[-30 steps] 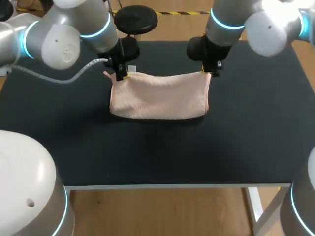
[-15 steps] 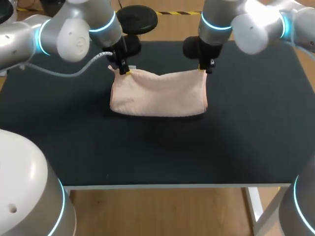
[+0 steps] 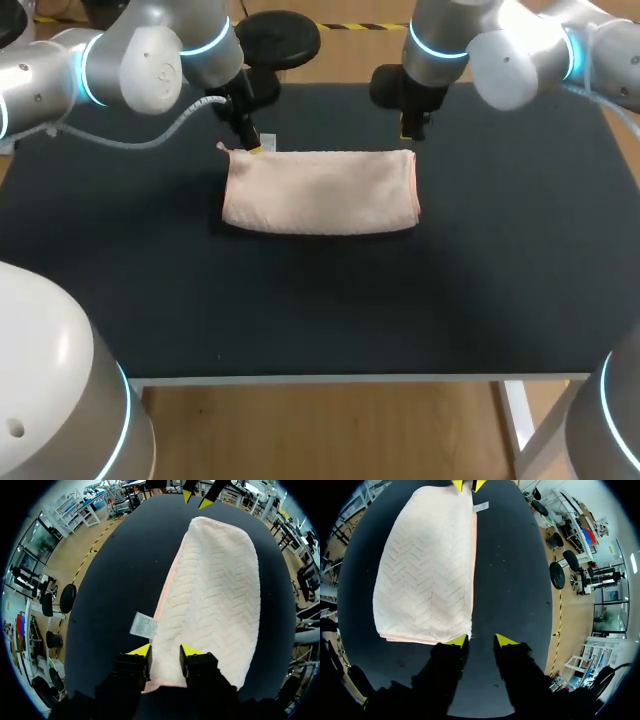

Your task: Fold the towel

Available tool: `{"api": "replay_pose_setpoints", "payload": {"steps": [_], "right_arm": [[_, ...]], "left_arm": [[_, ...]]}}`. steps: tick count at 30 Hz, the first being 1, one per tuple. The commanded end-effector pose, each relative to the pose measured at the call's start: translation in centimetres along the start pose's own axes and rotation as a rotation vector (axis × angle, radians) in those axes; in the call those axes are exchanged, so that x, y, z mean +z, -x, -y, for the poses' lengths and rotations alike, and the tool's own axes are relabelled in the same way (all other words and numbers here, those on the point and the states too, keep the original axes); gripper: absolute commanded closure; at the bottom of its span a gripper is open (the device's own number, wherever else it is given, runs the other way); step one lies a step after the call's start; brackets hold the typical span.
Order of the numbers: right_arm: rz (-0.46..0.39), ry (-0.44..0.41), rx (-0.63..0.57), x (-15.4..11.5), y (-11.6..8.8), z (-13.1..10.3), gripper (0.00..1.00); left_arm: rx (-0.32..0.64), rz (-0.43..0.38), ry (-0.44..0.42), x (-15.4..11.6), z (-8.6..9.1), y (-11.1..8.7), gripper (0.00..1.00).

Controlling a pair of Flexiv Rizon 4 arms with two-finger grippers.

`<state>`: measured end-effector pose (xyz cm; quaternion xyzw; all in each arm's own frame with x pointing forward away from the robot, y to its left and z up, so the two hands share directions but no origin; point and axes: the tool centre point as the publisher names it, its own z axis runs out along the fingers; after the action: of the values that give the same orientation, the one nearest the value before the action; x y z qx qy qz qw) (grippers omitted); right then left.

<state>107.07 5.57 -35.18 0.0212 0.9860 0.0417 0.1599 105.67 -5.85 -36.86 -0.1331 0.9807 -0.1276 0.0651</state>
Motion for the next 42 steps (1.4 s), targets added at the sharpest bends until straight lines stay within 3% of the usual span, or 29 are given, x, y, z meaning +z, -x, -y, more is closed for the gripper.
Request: {"api": "replay_pose_setpoints", "payload": {"steps": [1, 5, 8, 15, 22, 35, 42], "right_arm": [[0.014, 0.020, 0.008, -1.0, -0.3, 0.4, 0.00], [0.020, 0.039, 0.007, -2.1, -0.5, 0.3, 0.00], [0.024, 0.051, 0.012, -2.8, -0.7, 0.2, 0.00], [0.029, 0.070, 0.035, -3.8, -1.0, 0.0, 0.00], [0.040, 0.094, 0.061, -4.5, -1.1, -0.1, 0.00], [0.051, 0.107, 0.090, -5.2, -1.9, 0.1, 0.00], [0.053, 0.106, 0.097, -5.7, -2.5, 0.5, 0.00]], "left_arm": [[0.004, -0.004, -0.019, -0.5, 0.0, 1.1, 0.00], [0.031, 0.003, -0.081, -2.1, 0.1, 1.4, 0.00], [0.071, -0.026, -0.177, -3.7, 0.1, 1.1, 0.00], [0.191, -0.126, -0.405, -7.1, 0.1, -0.4, 0.00], [0.247, -0.166, -0.544, -9.8, -0.8, -1.9, 0.00], [0.253, -0.283, -0.612, -10.8, -3.4, -4.2, 0.00], [0.219, -0.305, -0.665, -10.8, -4.5, -4.8, 0.00]]}}
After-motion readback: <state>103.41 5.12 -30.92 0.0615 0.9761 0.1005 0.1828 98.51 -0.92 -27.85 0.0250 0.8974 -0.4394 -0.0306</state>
